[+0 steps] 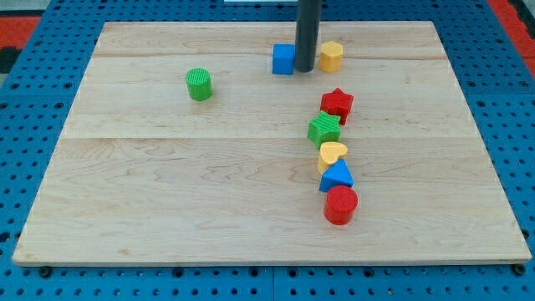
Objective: Slide the blue cube into the right side of the green circle
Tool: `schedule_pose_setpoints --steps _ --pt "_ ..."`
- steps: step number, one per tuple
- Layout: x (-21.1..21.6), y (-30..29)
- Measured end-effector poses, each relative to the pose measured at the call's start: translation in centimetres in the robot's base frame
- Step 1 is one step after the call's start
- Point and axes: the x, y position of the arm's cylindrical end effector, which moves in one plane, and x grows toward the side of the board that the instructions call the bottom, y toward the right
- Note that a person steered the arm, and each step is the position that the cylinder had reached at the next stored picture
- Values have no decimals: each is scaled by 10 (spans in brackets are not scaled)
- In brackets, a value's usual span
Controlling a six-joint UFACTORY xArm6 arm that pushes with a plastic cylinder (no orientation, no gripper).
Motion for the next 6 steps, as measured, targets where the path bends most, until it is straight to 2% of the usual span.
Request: schedule_pose_setpoints --steps 2,3,4,5,6 --pt "-69 -1" --pt "-96 -31" --pt "-30 -61" --pt "-17 -64" --pt "-16 -25"
